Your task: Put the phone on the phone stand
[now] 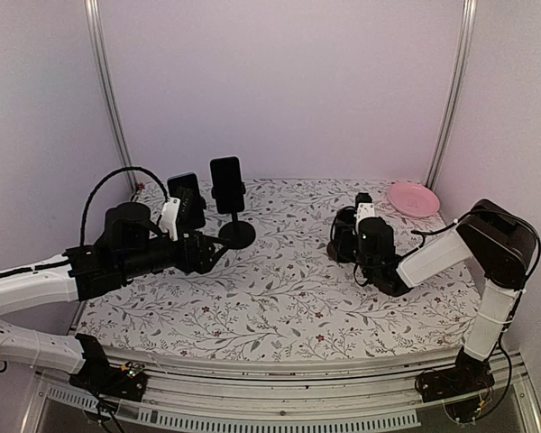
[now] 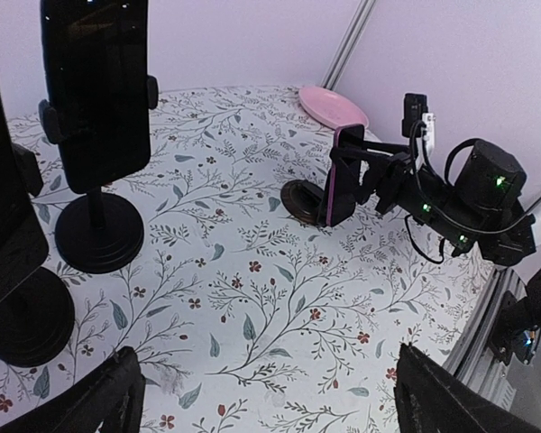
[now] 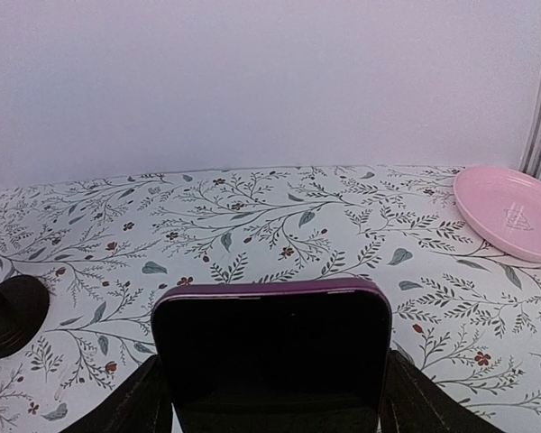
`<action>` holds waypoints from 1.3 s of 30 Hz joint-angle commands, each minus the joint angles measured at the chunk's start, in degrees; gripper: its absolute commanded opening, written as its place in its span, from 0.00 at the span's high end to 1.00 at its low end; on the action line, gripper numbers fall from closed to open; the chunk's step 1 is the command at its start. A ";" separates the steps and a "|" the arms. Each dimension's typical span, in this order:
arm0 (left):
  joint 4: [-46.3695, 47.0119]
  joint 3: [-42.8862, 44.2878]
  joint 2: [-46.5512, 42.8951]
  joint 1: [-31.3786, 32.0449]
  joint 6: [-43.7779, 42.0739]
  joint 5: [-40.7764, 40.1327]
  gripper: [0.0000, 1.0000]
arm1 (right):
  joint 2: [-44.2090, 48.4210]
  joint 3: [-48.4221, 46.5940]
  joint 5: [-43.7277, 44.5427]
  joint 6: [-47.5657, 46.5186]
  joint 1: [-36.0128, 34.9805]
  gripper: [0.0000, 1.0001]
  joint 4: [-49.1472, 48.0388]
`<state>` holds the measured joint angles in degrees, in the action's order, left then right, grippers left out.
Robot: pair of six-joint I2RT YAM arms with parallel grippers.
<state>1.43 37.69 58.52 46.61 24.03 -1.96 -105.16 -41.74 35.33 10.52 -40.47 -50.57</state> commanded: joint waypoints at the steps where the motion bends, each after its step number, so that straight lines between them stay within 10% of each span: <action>1: 1.03 1.69 -0.43 0.68 -0.65 -0.02 0.03 | 2.53 -0.64 -0.08 0.02 0.19 0.26 -1.89; 39: 1.56 2.03 -0.25 0.73 -0.92 0.67 0.03 | 1.65 -0.41 -1.33 -3.01 0.27 0.11 -5.44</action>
<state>1.43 38.24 58.52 46.61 23.81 -1.87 -104.33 -43.11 33.82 7.64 -40.42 -54.28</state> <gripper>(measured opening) 0.967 0.885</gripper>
